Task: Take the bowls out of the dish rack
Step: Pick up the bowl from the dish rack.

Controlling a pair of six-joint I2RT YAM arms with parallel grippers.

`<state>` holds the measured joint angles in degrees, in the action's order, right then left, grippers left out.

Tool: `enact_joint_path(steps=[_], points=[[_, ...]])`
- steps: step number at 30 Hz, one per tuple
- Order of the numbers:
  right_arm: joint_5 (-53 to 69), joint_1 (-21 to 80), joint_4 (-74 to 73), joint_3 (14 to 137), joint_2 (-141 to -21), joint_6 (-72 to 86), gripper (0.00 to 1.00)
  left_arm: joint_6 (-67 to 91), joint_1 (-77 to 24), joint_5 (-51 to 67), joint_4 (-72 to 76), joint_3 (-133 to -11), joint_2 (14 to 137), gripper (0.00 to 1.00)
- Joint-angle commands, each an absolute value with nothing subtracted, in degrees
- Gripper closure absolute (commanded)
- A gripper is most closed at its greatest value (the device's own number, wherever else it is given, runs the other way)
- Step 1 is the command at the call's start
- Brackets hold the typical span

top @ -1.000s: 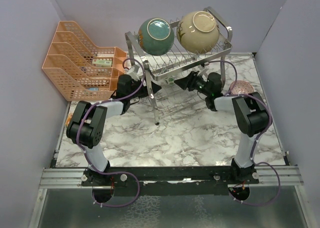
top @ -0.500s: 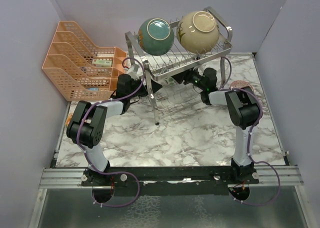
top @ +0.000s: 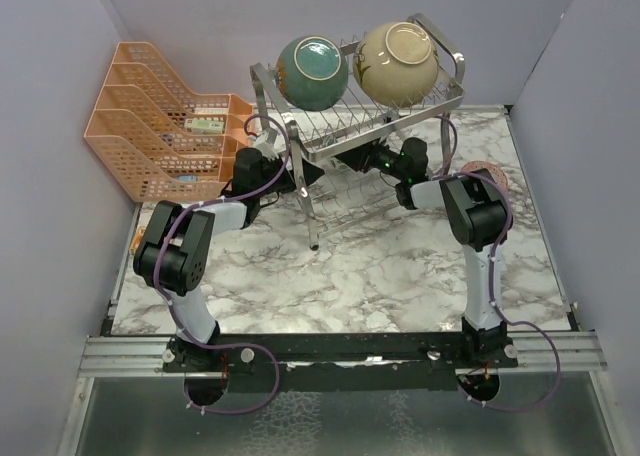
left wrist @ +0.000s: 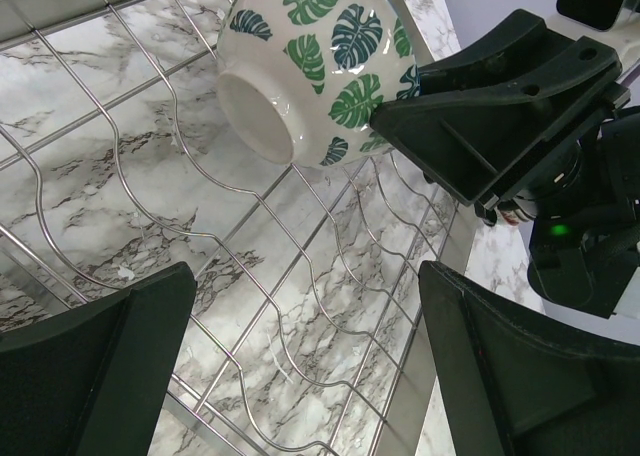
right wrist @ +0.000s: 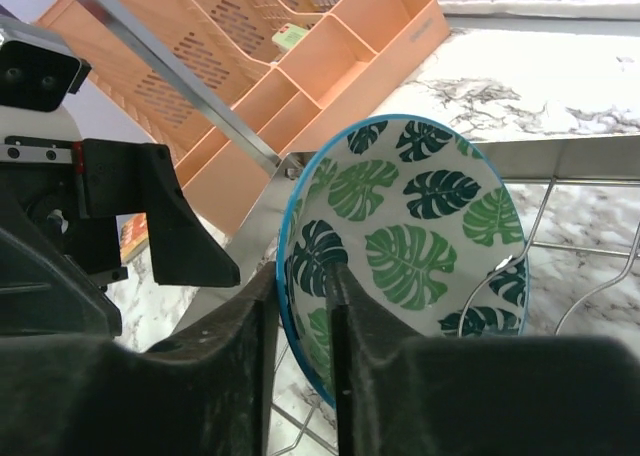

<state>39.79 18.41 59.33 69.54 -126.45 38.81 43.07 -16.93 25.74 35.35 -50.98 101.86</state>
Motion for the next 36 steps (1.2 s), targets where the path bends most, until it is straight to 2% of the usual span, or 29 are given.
enact_joint_path(steps=[1,3,10,20,36], points=[[42.0,18.8,62.0,71.5,-128.2,40.5,0.78,41.7,-16.4,25.0,24.0,-48.5,105.7,0.01],[41.9,18.8,61.6,71.7,-128.2,40.3,0.79,41.7,-16.4,25.0,24.0,-48.5,105.7,0.01],[38.9,18.8,58.8,70.6,-126.7,38.3,0.96,41.7,-16.4,25.0,24.0,-48.3,105.6,0.01],[39.0,18.7,62.6,70.5,-126.1,40.9,0.99,41.8,-16.4,25.2,24.1,-48.4,105.8,0.01],[49.1,18.8,71.5,70.3,-123.3,46.4,0.99,43.4,-15.7,24.9,27.1,-46.3,104.4,0.02]])
